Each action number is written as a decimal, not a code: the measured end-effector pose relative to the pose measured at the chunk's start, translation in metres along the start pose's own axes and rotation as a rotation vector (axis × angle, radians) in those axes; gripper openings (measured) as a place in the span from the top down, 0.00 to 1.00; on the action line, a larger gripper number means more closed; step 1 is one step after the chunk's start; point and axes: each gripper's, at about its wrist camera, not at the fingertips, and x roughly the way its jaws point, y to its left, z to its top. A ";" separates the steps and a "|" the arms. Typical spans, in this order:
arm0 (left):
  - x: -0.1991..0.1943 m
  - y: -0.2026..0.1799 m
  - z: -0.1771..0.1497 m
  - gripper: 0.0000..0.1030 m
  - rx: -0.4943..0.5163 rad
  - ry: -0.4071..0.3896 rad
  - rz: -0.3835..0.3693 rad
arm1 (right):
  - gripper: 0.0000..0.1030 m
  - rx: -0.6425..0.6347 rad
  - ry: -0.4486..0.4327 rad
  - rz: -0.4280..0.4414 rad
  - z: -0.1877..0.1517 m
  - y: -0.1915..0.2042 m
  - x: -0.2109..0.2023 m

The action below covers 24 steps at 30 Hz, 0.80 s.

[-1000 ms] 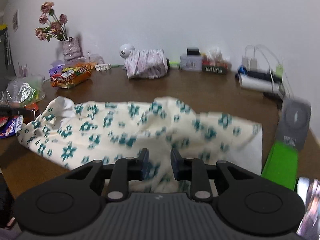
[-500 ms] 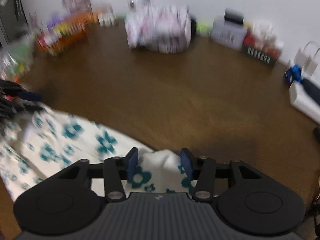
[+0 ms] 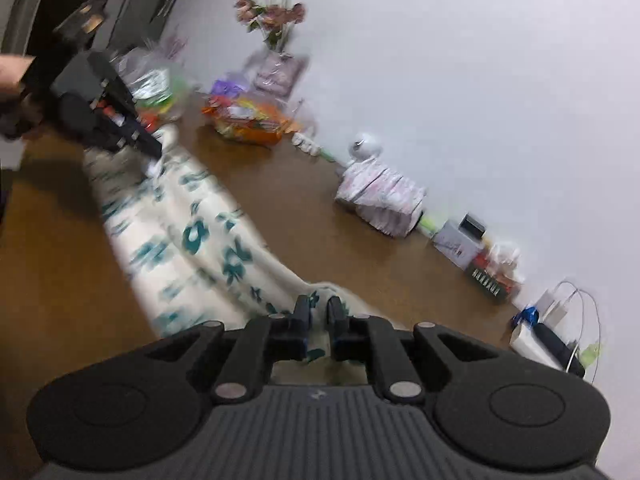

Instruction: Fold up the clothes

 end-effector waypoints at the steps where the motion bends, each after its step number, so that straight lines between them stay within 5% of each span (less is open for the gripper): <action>1: -0.003 0.006 -0.002 0.79 -0.031 0.016 -0.017 | 0.81 -0.013 0.019 0.015 -0.001 0.004 -0.002; 4: -0.025 0.026 0.003 0.70 -0.141 0.000 -0.074 | 0.75 -0.045 0.051 0.049 -0.001 0.014 -0.011; 5: -0.031 0.030 0.009 0.56 -0.168 -0.035 -0.097 | 0.71 -0.010 0.012 0.062 0.005 0.011 -0.017; 7: -0.043 0.037 0.021 0.44 -0.221 -0.102 -0.144 | 0.64 0.075 -0.084 0.086 0.019 0.002 -0.028; 10: -0.023 0.023 0.040 0.44 -0.214 -0.113 -0.224 | 0.64 0.205 -0.148 0.082 0.038 -0.012 -0.010; 15: 0.020 -0.008 0.027 0.51 -0.144 0.051 -0.185 | 0.76 0.304 0.070 0.029 0.025 -0.004 0.043; 21: 0.012 -0.001 0.006 0.51 -0.244 0.056 -0.166 | 0.76 0.509 0.102 -0.020 0.001 0.005 0.029; 24: -0.003 0.017 0.012 0.49 -0.362 0.009 -0.142 | 0.70 0.504 0.098 -0.043 0.002 0.015 0.030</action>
